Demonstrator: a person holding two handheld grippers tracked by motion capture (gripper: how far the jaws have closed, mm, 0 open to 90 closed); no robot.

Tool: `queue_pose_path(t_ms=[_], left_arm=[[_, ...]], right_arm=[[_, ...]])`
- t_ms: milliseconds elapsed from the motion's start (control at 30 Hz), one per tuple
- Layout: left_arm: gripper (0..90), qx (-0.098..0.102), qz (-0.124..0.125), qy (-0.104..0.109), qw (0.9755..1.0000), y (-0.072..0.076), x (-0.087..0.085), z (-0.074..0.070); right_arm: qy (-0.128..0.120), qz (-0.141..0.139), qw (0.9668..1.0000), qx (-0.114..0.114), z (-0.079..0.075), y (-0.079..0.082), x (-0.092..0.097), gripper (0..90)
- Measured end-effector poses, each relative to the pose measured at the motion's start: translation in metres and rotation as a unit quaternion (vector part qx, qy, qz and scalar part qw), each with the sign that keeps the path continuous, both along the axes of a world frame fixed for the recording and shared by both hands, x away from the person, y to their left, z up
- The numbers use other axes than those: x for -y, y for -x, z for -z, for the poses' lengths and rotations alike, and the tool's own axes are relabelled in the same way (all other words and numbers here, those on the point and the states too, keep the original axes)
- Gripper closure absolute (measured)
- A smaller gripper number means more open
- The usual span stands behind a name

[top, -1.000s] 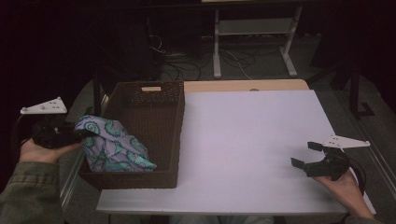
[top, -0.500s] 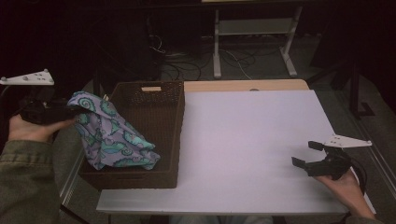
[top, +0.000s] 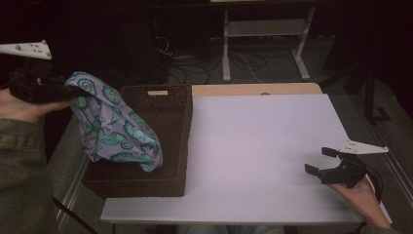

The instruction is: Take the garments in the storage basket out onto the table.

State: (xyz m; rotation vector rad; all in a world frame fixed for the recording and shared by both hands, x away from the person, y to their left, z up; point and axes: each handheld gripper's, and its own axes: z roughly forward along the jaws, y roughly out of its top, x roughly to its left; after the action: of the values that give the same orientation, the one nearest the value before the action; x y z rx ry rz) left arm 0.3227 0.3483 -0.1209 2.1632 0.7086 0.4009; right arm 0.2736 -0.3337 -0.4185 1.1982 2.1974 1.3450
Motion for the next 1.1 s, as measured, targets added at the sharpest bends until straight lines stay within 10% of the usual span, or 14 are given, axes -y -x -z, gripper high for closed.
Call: queue_pose_path(t_ms=[600, 1100], left_arm=[[86.4, -0.014, 0.056, -0.041, 0.9975, -0.033, 0.022, -0.051], [86.3, 0.003, 0.075, -0.064, 0.9952, -0.033, 0.052, -0.105]], right_arm=[[-0.002, -0.002, 1.0000, 0.002, -0.001, 0.001, 0.001, 0.0], [-0.009, -0.007, 0.9999, 0.008, -0.002, 0.003, 0.001, 0.0]])
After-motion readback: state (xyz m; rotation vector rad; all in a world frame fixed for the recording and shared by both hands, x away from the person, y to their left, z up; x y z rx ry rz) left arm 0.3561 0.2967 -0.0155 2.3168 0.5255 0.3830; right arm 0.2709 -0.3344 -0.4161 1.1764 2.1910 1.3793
